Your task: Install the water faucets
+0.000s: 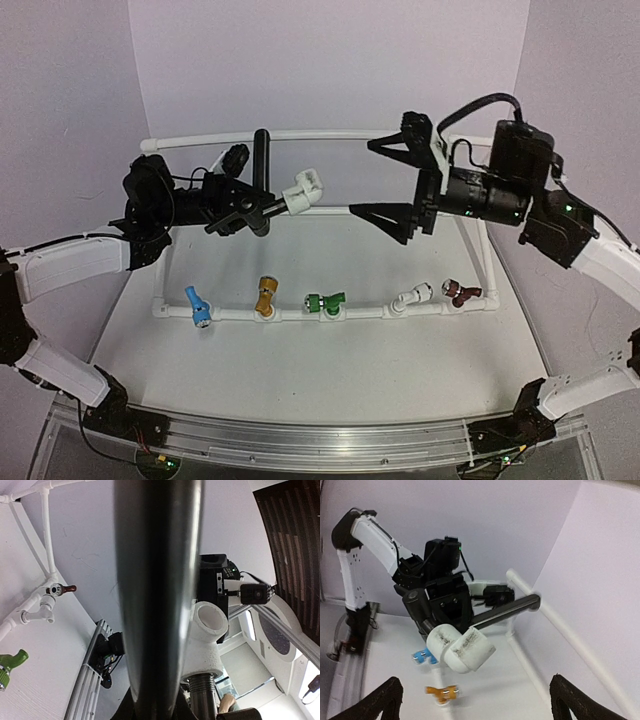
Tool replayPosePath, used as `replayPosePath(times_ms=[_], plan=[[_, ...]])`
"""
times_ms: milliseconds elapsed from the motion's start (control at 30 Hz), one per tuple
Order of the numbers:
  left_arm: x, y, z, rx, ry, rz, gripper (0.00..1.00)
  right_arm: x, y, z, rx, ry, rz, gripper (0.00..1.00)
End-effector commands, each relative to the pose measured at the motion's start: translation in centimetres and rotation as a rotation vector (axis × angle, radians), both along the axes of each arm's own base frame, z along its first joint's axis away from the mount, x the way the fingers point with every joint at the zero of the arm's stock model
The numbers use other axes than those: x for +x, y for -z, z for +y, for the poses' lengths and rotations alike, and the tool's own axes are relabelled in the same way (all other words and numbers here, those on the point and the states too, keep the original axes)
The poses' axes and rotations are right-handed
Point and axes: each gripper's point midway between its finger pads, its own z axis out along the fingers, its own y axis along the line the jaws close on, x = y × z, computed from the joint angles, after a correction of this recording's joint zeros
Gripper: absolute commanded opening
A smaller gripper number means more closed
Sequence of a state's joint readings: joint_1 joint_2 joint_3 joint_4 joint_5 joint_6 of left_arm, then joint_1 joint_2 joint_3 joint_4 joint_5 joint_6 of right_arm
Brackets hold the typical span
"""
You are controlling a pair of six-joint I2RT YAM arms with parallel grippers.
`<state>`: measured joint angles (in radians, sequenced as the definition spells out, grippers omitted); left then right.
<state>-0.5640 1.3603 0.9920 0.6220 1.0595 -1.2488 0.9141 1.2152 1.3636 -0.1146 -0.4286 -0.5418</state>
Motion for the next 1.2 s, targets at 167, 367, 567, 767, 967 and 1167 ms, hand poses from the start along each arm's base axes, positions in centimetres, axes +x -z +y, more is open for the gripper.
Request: replayPosePath(times_ms=[167,367,567,767,967,1167], plan=[[-2.4,-3.9,0.3,-0.091,0.146,-0.036,0.0,-2.9,0.4,1.8,-0.191,-0.041,-0.94,0.98],[-4.0,-3.6,-1.1,-0.045,0.217,-0.054,0.0,-3.2,2.8,3.2,-0.305,-0.121,-1.224,0.95],[-4.5,-3.5,-1.6,-0.029,0.244,-0.055,0.0,-2.9,4.2,4.6,-0.353,-0.168,-1.369,0.88],[-4.6,-2.9,-2.1,0.001,0.244,-0.048,0.0,-2.9,4.9,5.4,-0.363,-0.19,-1.459,0.8],[-4.9,-2.7,-2.5,0.01,0.265,-0.051,0.0,-2.0,4.7,6.1,-0.379,-0.168,-1.492,0.7],[-5.1,-2.5,-2.6,0.017,0.269,-0.054,0.0,-1.9,4.4,6.4,-0.376,-0.161,-1.505,0.49]])
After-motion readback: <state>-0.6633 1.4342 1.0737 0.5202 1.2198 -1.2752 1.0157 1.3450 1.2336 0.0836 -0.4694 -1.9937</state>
